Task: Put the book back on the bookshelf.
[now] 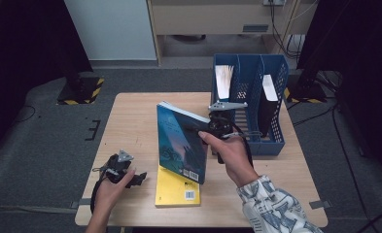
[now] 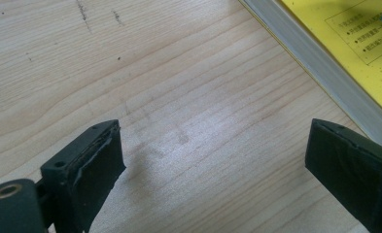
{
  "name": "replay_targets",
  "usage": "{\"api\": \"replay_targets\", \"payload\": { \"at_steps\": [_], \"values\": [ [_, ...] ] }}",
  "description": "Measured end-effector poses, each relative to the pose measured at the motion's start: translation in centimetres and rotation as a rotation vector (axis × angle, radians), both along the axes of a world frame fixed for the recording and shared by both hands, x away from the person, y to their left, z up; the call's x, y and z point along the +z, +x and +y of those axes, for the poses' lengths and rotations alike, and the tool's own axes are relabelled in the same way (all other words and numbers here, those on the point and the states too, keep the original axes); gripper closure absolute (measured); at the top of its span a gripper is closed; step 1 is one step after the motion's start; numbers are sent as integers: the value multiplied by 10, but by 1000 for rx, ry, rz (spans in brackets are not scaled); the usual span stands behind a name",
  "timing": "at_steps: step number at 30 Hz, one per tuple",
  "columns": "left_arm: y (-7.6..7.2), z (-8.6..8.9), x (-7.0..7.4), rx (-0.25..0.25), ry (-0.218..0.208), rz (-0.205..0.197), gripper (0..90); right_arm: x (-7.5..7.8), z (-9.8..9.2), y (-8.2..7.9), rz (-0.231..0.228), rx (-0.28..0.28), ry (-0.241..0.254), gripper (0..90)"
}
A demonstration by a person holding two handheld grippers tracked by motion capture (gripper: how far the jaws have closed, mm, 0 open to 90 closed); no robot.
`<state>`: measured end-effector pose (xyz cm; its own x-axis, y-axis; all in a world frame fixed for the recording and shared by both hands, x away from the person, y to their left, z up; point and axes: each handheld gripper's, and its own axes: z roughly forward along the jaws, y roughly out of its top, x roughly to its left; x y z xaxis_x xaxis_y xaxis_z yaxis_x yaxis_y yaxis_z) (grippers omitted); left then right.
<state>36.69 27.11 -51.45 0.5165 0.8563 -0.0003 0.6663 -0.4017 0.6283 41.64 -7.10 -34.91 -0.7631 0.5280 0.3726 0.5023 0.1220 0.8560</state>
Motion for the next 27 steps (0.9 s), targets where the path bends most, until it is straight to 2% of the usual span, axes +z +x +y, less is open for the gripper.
{"api": "replay_targets", "payload": {
  "at_steps": [6,15,18,23,27],
  "values": [
    [1,3,-1,6,15,4,63,-3,-11,-2,13,-22,8,733],
    [1,2,-3,6,23,12,62,-2,-23,-7,2,-42,4,733],
    [2,3,-3,9,25,7,62,-2,-26,-10,-9,-64,-9,733],
    [7,6,-9,26,34,11,54,-2,-36,-14,-11,-84,-6,732],
    [8,10,-12,42,18,14,41,-1,-43,-18,-9,-93,6,733]
  ]
}}
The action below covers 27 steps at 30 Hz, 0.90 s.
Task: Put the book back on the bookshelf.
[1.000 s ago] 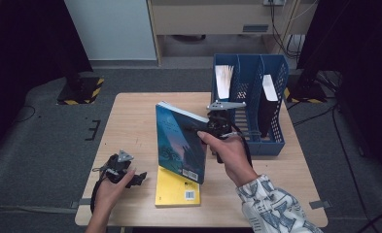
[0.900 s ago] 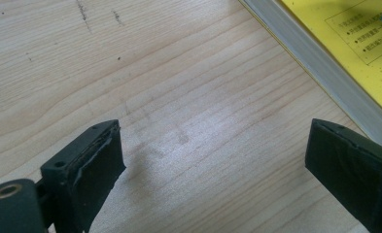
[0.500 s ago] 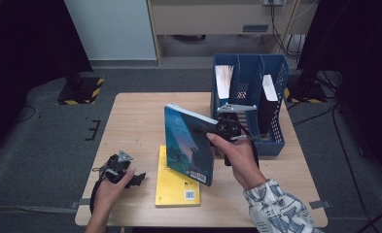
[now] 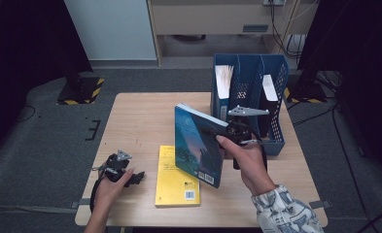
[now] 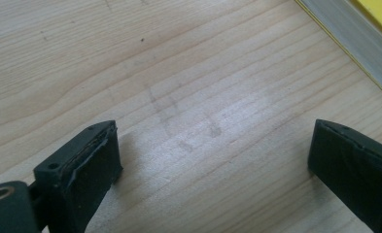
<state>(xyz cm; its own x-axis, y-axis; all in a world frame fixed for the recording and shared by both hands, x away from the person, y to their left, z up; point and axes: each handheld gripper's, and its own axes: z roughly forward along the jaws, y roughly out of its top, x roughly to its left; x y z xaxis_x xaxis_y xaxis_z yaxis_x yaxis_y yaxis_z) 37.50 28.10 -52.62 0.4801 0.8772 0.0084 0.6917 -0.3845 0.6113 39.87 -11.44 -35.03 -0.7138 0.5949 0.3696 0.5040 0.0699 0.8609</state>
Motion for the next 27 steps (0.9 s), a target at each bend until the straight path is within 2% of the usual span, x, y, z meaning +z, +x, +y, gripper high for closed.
{"api": "replay_targets", "payload": {
  "at_steps": [14,27],
  "values": [
    [-2,-1,-5,29,-24,-38,5,1,-27,-14,-2,-29,8,732],
    [-3,-1,-6,34,-32,-50,0,3,-51,-27,-9,-64,7,731]
  ]
}}
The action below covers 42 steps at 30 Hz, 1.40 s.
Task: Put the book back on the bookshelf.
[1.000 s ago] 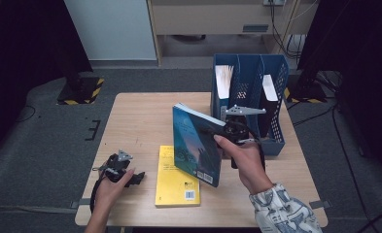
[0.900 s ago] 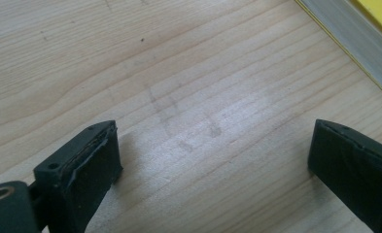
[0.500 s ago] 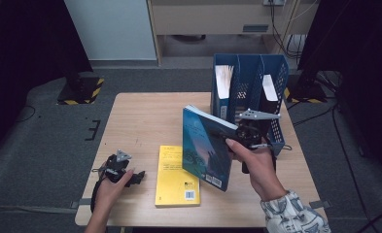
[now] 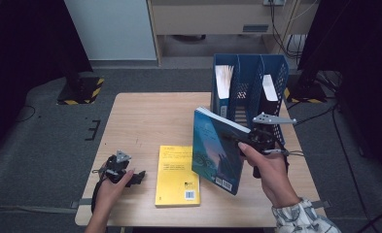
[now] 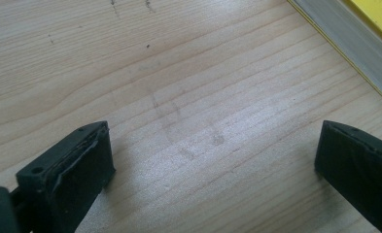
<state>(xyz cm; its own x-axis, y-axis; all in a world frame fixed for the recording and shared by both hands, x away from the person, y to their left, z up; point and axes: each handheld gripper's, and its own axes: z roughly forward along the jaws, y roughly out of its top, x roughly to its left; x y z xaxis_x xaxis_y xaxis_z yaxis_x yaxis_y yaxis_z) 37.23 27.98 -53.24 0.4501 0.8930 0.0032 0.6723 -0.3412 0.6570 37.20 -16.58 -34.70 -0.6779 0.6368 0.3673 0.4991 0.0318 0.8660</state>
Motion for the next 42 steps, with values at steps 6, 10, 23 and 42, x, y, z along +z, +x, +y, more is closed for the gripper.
{"api": "replay_targets", "payload": {
  "at_steps": [6,10,23,42],
  "values": [
    [0,0,0,2,-3,-3,0,5,-13,-3,-3,-24,6,731],
    [-1,0,0,3,-3,-4,0,8,-25,-6,6,-48,11,731],
    [-1,0,-1,2,0,-5,0,20,-63,-18,-2,-139,40,728],
    [-2,-1,-1,0,-3,-9,0,58,-89,17,-8,-282,71,725]
  ]
}}
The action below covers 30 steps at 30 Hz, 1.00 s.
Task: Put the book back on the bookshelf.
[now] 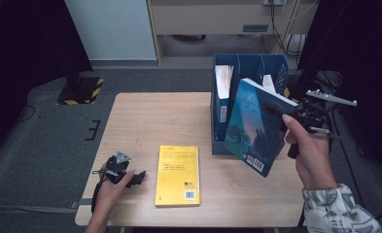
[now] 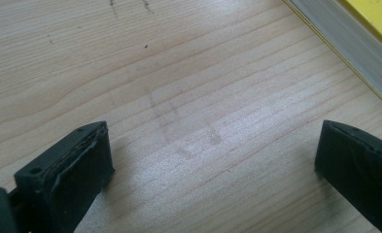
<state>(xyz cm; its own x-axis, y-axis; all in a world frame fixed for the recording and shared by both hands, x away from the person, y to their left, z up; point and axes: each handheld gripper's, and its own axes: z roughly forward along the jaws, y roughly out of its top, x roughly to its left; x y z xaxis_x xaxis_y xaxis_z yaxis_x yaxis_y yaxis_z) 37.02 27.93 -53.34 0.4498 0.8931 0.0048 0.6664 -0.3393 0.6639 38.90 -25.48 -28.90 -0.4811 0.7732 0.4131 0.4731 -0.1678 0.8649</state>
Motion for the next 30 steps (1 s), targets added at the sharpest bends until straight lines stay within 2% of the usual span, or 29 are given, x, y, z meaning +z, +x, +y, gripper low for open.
{"api": "replay_targets", "payload": {
  "at_steps": [10,18,30],
  "values": [
    [0,0,0,-5,0,1,0,16,-6,29,6,-68,-54,727],
    [0,-1,0,-4,-5,-4,0,12,-5,52,29,-112,-94,727],
    [1,-2,0,-7,-6,-5,0,8,-13,62,46,-162,-109,726]
  ]
}}
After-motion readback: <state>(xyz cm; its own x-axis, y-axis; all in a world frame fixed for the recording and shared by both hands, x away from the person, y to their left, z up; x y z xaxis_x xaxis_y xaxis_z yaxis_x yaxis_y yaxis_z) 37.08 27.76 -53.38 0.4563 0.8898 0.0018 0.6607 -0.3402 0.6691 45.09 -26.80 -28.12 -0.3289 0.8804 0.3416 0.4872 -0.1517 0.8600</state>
